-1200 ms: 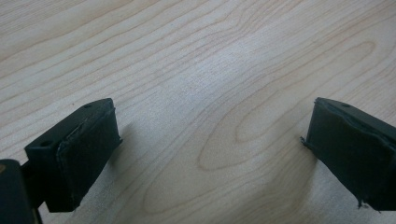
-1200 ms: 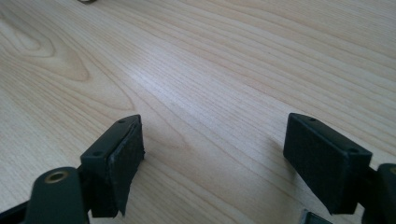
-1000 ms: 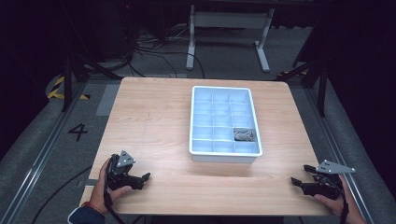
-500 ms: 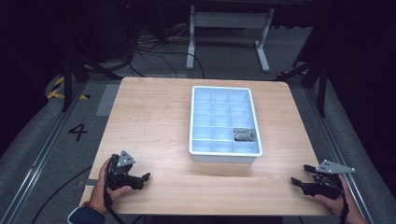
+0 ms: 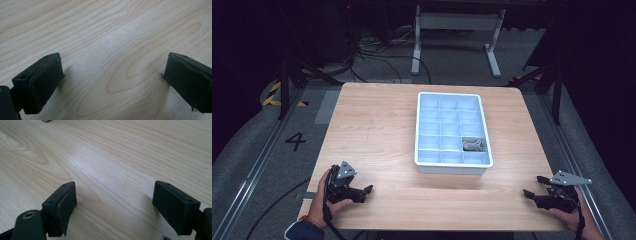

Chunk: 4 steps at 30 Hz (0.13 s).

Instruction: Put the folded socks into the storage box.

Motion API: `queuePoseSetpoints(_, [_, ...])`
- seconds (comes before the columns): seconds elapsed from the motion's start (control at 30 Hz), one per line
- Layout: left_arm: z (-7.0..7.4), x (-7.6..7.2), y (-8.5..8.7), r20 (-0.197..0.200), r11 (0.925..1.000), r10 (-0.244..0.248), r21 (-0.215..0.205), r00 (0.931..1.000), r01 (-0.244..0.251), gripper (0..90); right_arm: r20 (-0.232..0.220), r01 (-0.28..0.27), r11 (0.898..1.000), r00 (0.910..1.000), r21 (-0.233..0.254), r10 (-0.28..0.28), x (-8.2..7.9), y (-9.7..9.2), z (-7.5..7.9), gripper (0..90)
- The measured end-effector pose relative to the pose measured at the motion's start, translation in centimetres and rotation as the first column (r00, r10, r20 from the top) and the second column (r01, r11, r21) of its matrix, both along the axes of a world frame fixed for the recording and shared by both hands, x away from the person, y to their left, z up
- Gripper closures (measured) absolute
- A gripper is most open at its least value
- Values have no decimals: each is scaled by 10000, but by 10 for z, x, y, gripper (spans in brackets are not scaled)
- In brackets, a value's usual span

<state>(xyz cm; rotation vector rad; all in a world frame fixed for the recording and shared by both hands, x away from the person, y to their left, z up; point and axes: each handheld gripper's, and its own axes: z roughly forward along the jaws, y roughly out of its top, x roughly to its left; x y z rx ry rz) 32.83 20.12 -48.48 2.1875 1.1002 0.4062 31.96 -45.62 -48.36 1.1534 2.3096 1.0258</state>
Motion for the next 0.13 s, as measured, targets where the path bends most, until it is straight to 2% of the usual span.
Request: queuePoseSetpoints(0.13, [0, 0, 0, 0, 10000, -1, 4, 10000, 1, 26, 7, 13, 10000, 10000, 11, -13, 0, 0, 0, 197])
